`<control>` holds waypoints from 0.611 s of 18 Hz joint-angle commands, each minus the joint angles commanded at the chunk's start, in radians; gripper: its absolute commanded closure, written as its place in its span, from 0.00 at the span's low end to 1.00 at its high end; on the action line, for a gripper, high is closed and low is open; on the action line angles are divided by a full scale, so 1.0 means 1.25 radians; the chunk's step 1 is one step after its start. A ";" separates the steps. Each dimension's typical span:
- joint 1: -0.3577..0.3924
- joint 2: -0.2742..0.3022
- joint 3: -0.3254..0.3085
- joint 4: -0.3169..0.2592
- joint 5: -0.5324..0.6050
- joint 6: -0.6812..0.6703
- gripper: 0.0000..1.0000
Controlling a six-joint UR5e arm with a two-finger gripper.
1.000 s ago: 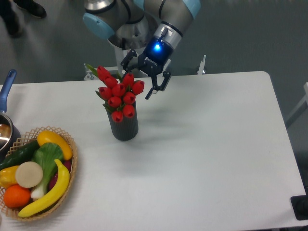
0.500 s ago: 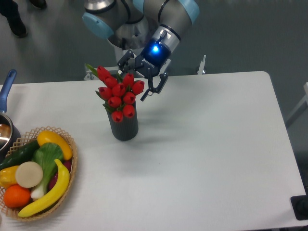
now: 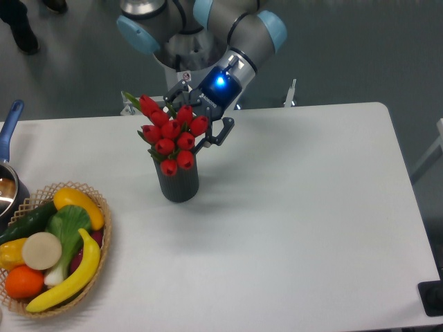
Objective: Pick up the flowers from the vase
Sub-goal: 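Lower the gripper around the tulip stems above the vase rim, then close the gripper on the tulip stems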
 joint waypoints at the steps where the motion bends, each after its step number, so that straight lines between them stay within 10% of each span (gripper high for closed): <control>1: 0.000 -0.009 -0.001 -0.001 0.000 0.015 0.00; 11: -0.006 -0.028 0.001 -0.001 -0.013 0.052 0.68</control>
